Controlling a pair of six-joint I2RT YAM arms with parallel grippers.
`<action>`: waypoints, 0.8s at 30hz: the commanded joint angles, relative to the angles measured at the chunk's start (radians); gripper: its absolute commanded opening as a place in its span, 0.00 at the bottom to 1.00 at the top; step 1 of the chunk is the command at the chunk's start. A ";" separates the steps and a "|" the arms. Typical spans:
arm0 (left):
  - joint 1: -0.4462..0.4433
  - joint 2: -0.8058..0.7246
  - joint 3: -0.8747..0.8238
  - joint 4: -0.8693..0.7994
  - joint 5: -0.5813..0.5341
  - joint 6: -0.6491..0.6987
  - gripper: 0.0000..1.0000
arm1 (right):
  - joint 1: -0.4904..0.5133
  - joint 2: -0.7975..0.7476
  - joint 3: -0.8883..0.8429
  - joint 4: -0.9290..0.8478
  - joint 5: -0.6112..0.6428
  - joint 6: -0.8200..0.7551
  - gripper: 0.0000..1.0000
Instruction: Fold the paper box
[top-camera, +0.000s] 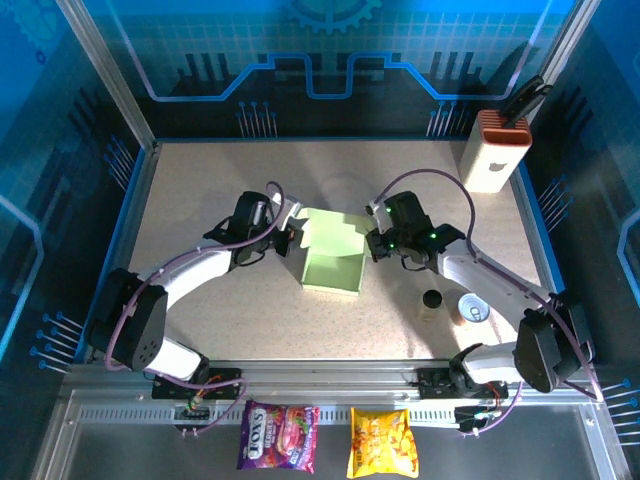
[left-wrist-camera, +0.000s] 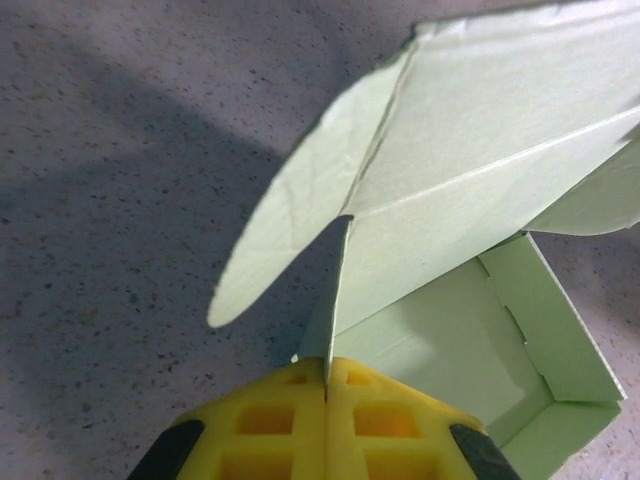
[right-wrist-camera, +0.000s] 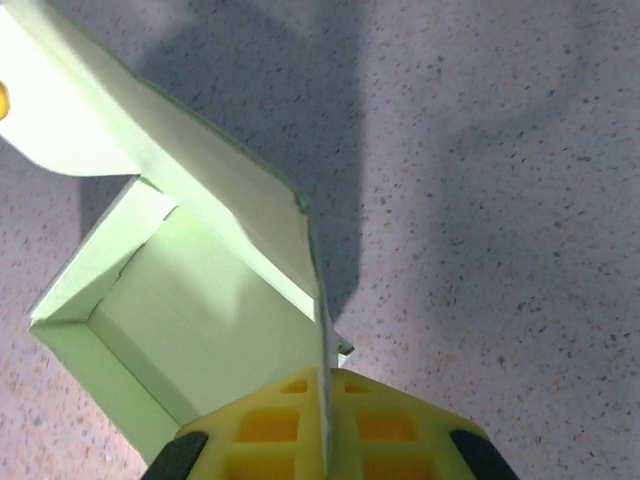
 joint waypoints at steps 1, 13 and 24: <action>-0.009 -0.036 0.028 -0.004 -0.079 -0.035 0.04 | 0.028 0.035 0.050 0.078 0.115 0.094 0.00; -0.020 0.019 0.059 0.096 -0.173 -0.139 0.00 | 0.121 0.197 0.127 0.313 0.351 0.240 0.00; -0.039 0.134 0.148 0.148 -0.177 -0.198 0.19 | 0.142 0.292 0.124 0.452 0.410 0.240 0.00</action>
